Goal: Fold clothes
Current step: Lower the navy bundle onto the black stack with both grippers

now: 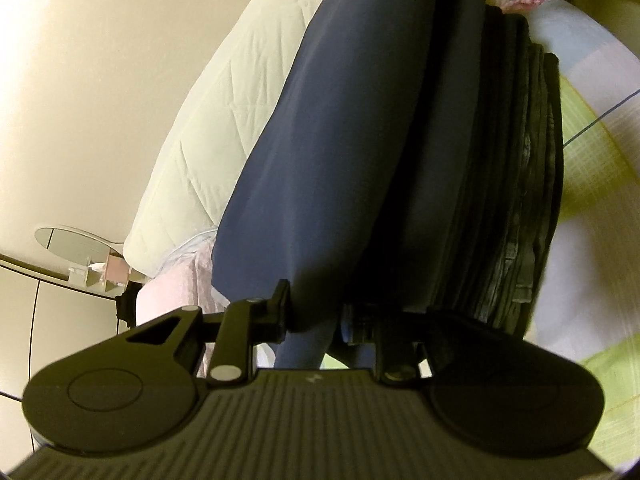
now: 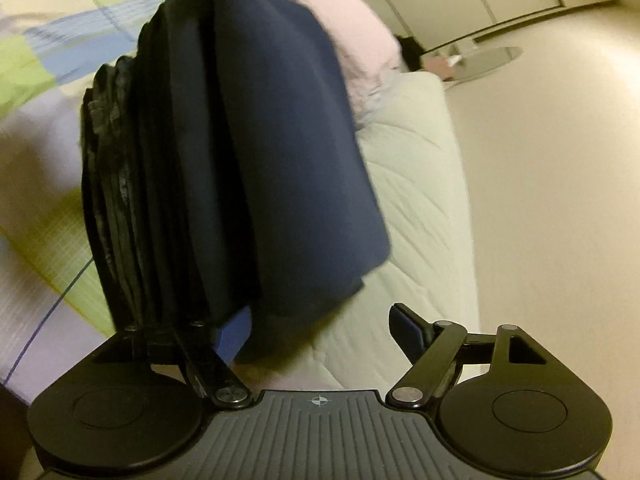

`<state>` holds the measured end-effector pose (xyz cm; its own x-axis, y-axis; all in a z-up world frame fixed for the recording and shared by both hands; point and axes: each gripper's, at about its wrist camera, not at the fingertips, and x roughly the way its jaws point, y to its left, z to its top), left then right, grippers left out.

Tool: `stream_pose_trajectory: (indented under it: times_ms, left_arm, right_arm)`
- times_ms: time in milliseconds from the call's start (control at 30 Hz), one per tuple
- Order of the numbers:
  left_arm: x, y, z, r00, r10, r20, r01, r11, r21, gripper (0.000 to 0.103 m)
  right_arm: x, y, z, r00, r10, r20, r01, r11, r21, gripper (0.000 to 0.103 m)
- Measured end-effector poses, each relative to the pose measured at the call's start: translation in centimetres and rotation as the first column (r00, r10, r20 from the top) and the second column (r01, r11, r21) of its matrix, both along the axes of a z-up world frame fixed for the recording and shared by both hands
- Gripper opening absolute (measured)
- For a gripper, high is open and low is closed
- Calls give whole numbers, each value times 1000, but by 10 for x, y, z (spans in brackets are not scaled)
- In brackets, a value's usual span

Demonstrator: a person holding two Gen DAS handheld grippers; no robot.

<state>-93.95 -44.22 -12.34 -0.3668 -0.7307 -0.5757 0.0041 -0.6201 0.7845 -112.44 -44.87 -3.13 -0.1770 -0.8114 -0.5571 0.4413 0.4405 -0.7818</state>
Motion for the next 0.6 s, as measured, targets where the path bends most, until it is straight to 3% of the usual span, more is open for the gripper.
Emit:
stream_pose_trajectory:
  times_ms: [233, 267, 300, 400, 500, 600]
  left_arm:
    - [-7, -31, 1, 1000, 27, 11, -27, 999, 19, 17]
    - [-8, -32, 2, 999, 32, 15, -32, 999, 25, 15]
    - [-8, -33, 3, 999, 35, 13, -36, 999, 22, 15]
    - [-11, -29, 15, 999, 35, -26, -36, 999, -24, 14]
    - [-13, -24, 8, 1000, 17, -13, -17, 1000, 1, 14]
    - [-14, -18, -4, 1000, 7, 12, -7, 1000, 6, 13]
  right_arm:
    - [16, -9, -1, 996, 89, 32, -89, 996, 8, 74]
    - [17, -14, -4, 994, 100, 46, -101, 994, 28, 64]
    - [15, -21, -6, 994, 95, 51, -98, 994, 56, 36]
    - [8, -26, 4, 994, 88, 70, -92, 995, 43, 33]
    - [1, -17, 13, 994, 85, 64, -85, 996, -10, 33]
    - [-2, -11, -11, 995, 87, 52, -90, 994, 65, 33]
